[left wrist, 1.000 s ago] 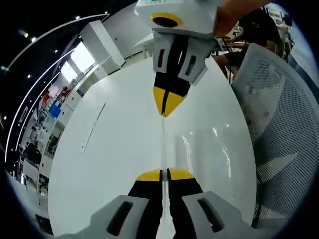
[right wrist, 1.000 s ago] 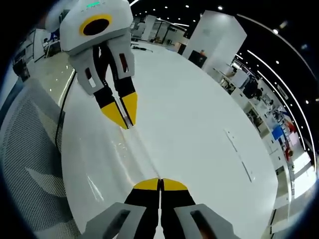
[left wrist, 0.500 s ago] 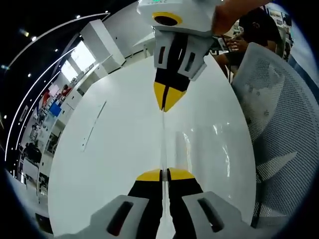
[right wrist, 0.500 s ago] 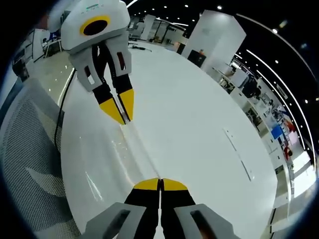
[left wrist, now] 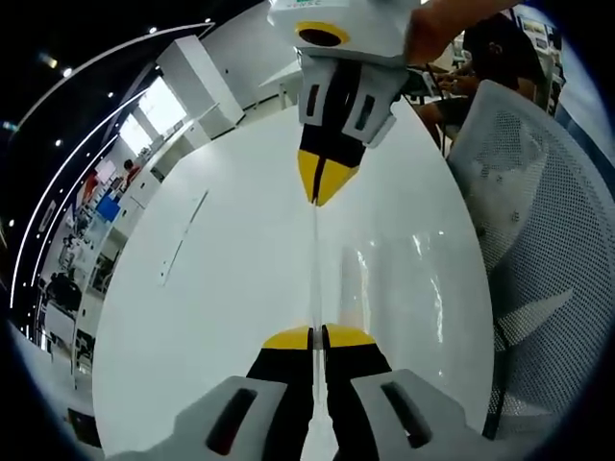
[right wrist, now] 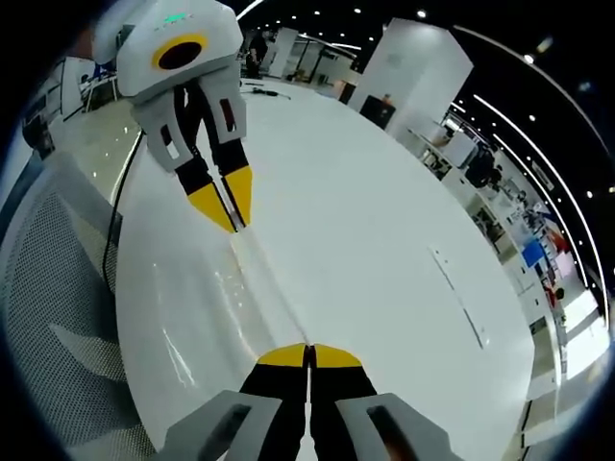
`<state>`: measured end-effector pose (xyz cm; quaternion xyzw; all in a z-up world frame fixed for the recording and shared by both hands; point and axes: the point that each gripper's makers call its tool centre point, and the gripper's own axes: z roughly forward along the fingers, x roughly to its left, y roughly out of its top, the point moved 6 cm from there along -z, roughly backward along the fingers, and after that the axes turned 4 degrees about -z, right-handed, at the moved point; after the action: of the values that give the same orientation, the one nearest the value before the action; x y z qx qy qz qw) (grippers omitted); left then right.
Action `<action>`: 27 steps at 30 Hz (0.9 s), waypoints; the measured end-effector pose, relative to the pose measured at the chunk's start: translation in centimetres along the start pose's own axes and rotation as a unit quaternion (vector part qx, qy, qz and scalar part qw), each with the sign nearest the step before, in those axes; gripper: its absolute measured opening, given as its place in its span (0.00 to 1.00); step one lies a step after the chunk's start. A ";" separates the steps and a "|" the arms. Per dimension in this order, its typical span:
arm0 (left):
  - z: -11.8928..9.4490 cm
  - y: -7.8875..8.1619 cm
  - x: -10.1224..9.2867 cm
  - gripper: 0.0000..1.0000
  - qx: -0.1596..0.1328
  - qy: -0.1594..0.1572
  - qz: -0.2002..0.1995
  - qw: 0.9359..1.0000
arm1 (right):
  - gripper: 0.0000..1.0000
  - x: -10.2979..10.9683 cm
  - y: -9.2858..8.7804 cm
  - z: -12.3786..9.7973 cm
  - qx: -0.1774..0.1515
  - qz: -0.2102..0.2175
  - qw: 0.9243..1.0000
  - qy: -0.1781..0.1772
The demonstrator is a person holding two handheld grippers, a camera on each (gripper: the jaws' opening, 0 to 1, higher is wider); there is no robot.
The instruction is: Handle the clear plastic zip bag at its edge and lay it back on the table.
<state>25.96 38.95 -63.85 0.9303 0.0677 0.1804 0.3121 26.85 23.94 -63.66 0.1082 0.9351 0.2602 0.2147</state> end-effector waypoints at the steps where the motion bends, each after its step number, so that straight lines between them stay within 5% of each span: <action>1: 0.0 0.0 0.0 0.00 0.000 0.000 -0.001 1.000 | 0.00 -0.1 0.0 0.1 0.000 -0.001 1.000 -0.001; 27: -0.5 -0.9 0.2 0.00 0.007 0.003 -0.004 1.000 | 0.00 -0.2 -0.4 0.3 0.005 0.002 1.000 0.002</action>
<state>25.98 39.95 -63.95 0.9315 0.0736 0.1819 0.3063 27.14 23.64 -64.01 0.1111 0.9366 0.2562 0.2118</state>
